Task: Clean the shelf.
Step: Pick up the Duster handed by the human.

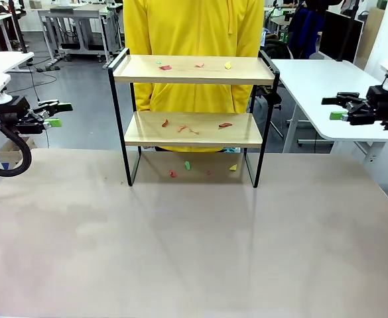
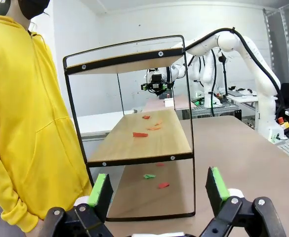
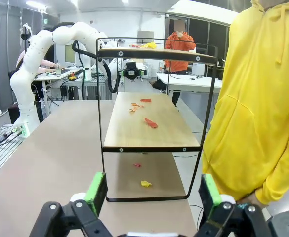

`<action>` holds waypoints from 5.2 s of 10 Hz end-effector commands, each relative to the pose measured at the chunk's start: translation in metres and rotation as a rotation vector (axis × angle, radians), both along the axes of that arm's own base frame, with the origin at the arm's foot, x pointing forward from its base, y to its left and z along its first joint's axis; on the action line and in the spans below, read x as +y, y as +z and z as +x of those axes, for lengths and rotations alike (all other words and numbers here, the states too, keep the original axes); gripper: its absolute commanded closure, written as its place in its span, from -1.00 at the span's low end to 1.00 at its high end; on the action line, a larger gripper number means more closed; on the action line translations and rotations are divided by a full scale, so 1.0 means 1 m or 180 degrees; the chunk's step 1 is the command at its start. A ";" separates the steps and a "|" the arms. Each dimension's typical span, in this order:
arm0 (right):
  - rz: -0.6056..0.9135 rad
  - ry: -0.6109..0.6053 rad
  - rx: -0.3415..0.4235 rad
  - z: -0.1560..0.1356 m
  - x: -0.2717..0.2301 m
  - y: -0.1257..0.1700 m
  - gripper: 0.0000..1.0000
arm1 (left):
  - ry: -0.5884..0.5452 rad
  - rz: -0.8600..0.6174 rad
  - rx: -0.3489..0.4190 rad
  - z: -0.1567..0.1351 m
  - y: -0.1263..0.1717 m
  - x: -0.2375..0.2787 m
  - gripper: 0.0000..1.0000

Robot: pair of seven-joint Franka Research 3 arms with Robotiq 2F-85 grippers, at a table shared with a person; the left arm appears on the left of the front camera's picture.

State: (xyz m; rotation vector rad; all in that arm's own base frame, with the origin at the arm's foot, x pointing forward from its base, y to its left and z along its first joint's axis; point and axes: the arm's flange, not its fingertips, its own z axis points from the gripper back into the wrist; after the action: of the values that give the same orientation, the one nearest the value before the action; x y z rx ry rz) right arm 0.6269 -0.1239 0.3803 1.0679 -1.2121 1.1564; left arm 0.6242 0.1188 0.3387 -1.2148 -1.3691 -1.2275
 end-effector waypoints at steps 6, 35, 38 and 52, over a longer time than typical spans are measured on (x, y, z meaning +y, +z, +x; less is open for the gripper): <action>0.0000 0.0000 0.0000 0.000 0.000 0.000 -1.00 | 0.0000 0.0000 0.0000 0.000 0.000 0.000 -1.00; -0.1123 -0.1247 0.0887 -0.073 0.011 0.144 -1.00 | 0.0000 0.0000 0.0000 0.000 0.000 0.000 -1.00; -0.1679 -0.1806 0.0984 -0.089 0.069 0.207 -1.00 | 0.0000 0.0000 0.0000 0.000 0.000 0.000 -1.00; -0.2172 -0.2790 0.1775 -0.109 0.198 0.270 -1.00 | 0.0000 0.0000 0.0000 0.000 0.000 0.000 -1.00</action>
State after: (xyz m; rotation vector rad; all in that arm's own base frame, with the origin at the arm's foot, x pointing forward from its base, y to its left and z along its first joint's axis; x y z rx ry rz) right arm 0.5179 0.0580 0.6432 0.2506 -0.6584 0.5244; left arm 0.6252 0.1180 0.3360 -1.2246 -1.3543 -1.2161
